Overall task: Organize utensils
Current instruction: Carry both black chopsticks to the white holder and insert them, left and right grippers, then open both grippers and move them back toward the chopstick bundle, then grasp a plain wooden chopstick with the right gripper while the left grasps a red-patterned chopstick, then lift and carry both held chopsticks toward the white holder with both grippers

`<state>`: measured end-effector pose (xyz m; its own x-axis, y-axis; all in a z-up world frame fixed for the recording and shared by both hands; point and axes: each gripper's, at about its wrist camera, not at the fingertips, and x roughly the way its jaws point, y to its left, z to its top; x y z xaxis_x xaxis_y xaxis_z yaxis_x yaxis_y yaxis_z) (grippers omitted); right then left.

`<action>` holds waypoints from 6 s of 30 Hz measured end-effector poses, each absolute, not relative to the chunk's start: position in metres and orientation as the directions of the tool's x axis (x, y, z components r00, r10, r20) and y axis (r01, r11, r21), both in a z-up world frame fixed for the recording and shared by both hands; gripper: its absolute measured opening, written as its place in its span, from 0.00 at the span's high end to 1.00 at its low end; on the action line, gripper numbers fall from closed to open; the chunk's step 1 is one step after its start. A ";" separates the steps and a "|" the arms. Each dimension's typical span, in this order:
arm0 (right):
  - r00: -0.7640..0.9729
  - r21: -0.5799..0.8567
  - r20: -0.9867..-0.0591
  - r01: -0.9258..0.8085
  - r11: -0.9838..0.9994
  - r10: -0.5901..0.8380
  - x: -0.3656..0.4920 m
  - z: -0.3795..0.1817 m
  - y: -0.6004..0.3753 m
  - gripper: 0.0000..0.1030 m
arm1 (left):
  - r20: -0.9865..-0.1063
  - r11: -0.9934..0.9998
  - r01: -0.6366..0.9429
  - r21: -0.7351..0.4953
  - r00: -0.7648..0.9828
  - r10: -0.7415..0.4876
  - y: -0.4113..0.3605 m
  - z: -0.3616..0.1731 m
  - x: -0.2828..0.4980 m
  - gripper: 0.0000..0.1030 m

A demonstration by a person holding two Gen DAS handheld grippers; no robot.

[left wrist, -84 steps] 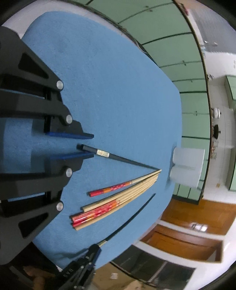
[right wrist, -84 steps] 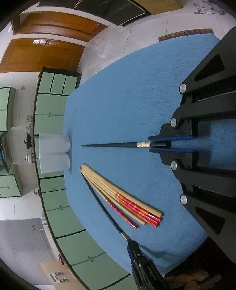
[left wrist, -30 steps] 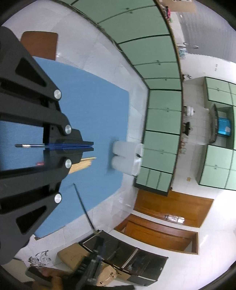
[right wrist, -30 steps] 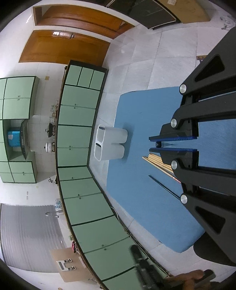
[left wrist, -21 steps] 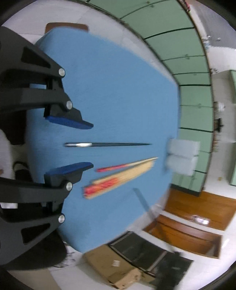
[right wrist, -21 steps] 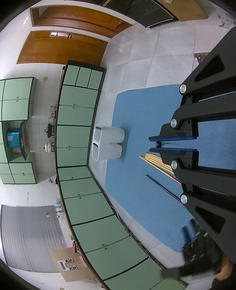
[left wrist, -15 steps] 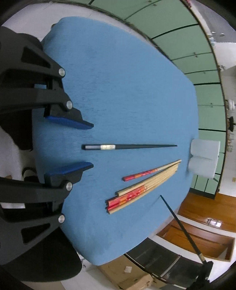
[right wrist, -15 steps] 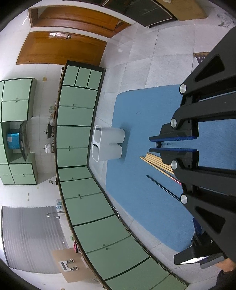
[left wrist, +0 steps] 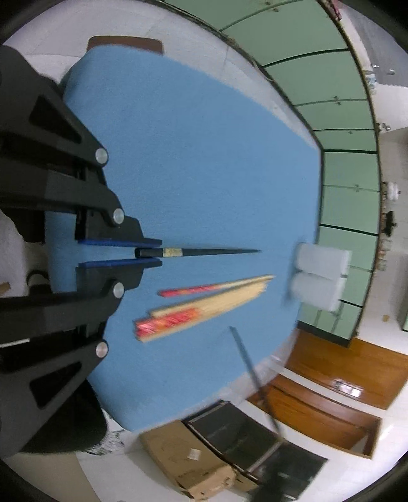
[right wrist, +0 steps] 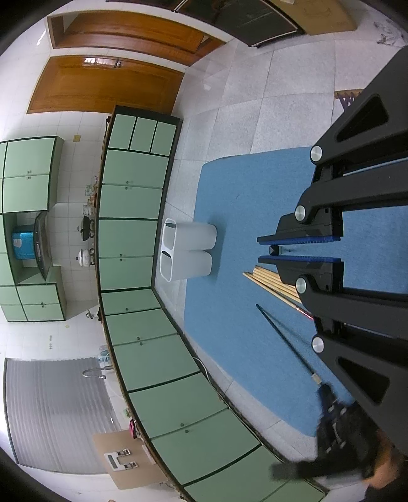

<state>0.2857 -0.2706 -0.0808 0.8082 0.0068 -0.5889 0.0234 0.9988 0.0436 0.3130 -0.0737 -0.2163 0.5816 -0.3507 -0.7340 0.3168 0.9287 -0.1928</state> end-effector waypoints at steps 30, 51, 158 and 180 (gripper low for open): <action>0.749 -0.002 -0.661 -0.040 0.999 0.029 0.354 -0.027 -0.268 0.94 | -0.636 0.905 0.404 -0.133 0.666 -0.390 -0.095 -0.049 0.418 0.95; 0.804 0.038 -0.594 0.019 0.999 0.008 0.493 0.090 -0.286 0.94 | -0.412 0.916 0.401 -0.023 0.831 -0.374 -0.176 0.092 0.546 0.95; 0.749 0.056 -0.660 0.117 0.992 -0.051 0.267 -0.274 -0.262 0.93 | -0.651 0.971 0.220 -0.091 0.725 -0.225 -0.105 -0.291 0.347 0.95; 0.784 0.071 -0.620 0.105 0.992 -0.038 0.243 -0.218 -0.253 0.93 | -0.672 0.968 0.214 -0.133 0.698 -0.246 -0.076 -0.248 0.338 0.95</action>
